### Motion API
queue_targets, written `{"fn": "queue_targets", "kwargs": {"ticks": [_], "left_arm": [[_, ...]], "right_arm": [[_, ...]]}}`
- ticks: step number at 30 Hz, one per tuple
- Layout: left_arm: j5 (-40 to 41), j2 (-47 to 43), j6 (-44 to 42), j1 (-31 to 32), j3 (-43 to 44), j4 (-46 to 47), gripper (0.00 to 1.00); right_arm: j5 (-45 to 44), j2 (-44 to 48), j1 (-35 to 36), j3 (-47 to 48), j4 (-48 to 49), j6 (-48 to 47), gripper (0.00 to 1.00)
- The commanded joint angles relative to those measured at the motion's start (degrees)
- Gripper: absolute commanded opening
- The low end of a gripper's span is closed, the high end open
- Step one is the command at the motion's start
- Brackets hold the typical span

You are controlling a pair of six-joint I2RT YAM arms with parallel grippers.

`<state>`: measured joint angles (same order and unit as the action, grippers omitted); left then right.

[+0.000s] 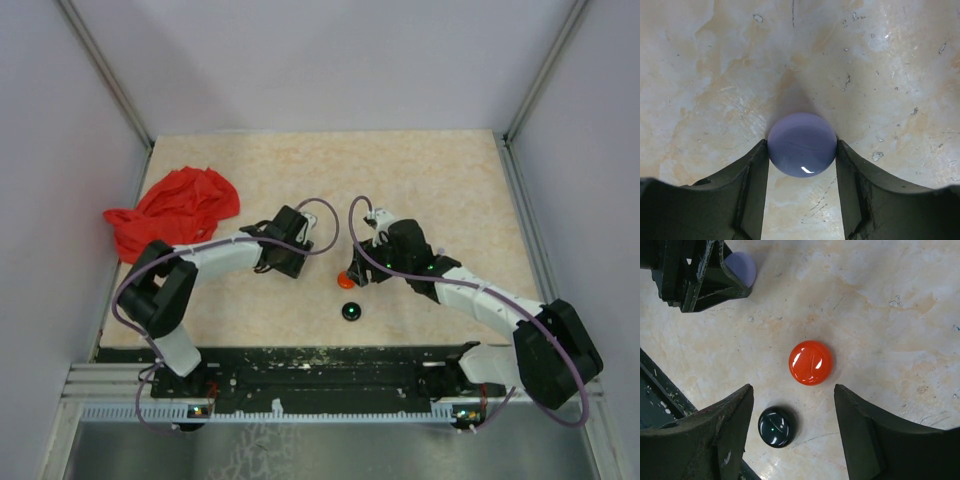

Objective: Insert the wireless bluetooth earbuds into the charging case
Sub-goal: Pick up the charging case at the center of the board.

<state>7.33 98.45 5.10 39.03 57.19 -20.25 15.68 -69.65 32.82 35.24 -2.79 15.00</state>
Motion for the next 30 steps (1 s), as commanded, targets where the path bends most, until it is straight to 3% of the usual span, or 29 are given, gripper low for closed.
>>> {"fn": "queue_targets", "kwargs": {"ticks": [1,5,16,24,30], "left_arm": [[-0.8,1.9,-1.2,0.9,-0.5,-0.5,0.52],[-2.0,-0.9,-1.2,1.4,-1.6,1.3,0.47],[-5.4,-15.9,-5.3,3.9,-9.1,13.2,0.46],[-10.7,-27.5,-14.1,7.4,-16.6,25.2,0.45],[-13.4,-31.4,-20.1,9.8,-19.0,29.9,0.45]], "right_arm": [[0.9,0.7,-0.3,0.5,2.0,-0.8,0.66],[1.2,0.8,-0.2,1.0,2.1,-0.1,0.66],[3.2,0.1,-0.3,5.7,2.9,5.2,0.64],[7.4,1.9,-0.3,8.2,6.9,10.9,0.61],[10.4,1.8,-0.2,10.1,8.9,14.3,0.61]]}}
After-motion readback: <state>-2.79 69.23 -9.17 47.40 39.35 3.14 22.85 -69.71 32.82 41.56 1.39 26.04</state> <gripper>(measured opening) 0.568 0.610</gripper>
